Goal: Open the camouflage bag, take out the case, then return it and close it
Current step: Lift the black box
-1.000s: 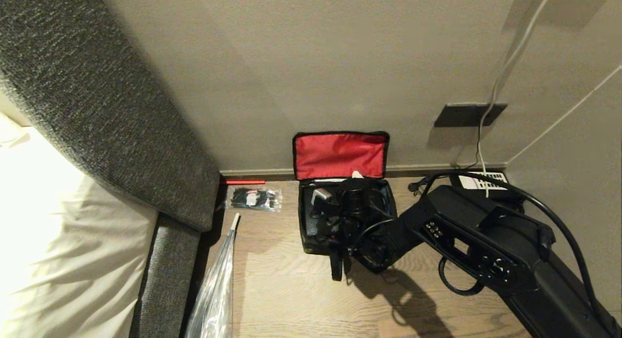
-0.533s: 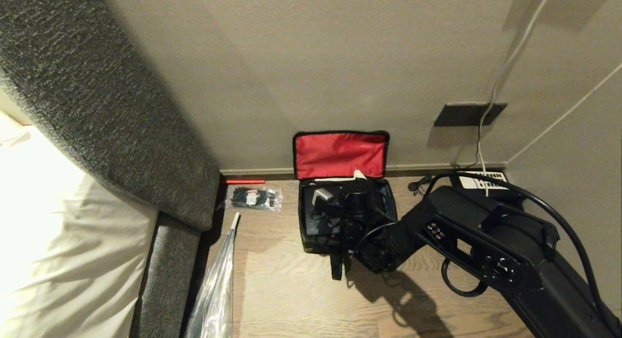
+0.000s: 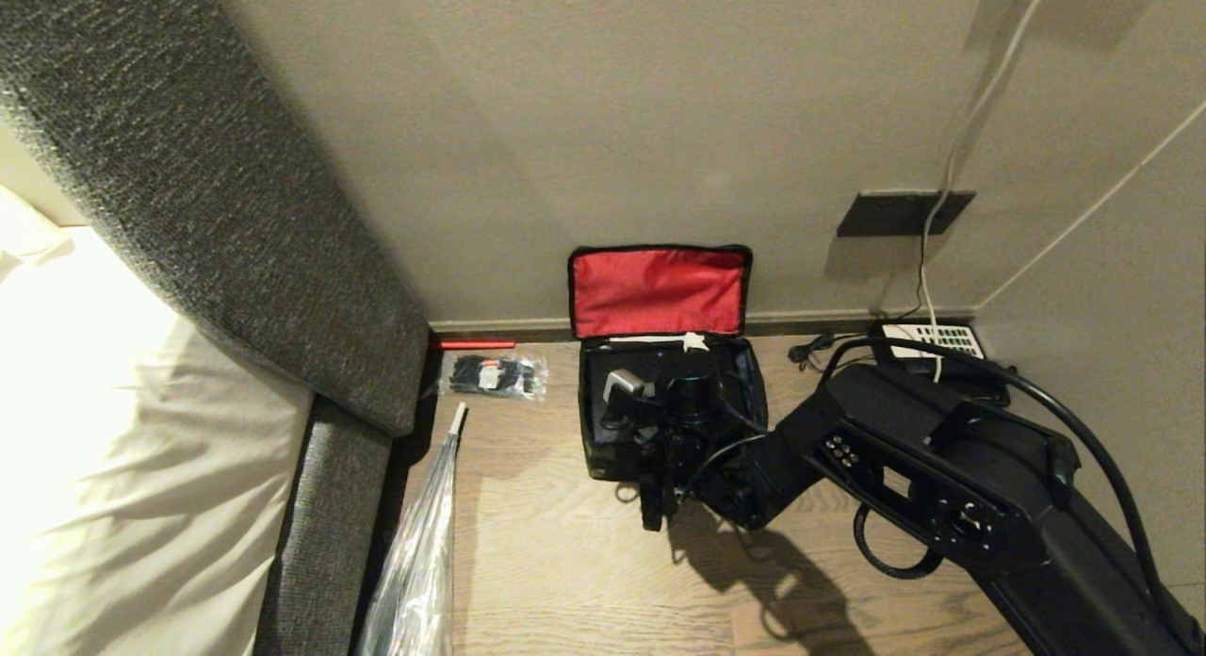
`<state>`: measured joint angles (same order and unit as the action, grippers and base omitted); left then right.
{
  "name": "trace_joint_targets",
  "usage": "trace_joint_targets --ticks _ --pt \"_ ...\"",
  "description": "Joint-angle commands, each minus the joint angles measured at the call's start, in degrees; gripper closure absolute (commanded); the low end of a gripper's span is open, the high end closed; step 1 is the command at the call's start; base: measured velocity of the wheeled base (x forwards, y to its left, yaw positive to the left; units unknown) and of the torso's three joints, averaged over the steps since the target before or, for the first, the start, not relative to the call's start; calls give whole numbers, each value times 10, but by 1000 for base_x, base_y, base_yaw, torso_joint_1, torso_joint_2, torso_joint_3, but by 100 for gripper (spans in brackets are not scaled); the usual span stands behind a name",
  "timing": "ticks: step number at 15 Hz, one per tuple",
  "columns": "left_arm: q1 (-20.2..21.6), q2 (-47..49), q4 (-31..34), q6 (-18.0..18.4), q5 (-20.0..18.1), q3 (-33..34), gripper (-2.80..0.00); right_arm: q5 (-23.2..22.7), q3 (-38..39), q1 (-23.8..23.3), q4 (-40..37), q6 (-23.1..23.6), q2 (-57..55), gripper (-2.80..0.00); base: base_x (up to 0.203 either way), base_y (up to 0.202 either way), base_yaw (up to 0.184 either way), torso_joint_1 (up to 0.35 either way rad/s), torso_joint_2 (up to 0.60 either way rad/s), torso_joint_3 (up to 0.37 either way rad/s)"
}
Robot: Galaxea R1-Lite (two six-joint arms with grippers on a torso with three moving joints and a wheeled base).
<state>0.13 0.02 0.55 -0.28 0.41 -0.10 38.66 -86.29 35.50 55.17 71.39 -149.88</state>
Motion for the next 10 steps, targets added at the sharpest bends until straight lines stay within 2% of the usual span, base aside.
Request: trace_joint_targets --ticks 1,8,10 --pt "0 0 0 1 0 0 0 2 -3 0 4 4 -8 -280 0 0 0 0 0 0" --pt "0 -1 -1 -2 1 0 0 2 -11 1 4 5 -14 -280 0 0 0 0 0 0" --pt "0 -1 -1 -3 0 0 0 2 -11 2 5 5 -15 -280 0 0 0 1 0 -134"
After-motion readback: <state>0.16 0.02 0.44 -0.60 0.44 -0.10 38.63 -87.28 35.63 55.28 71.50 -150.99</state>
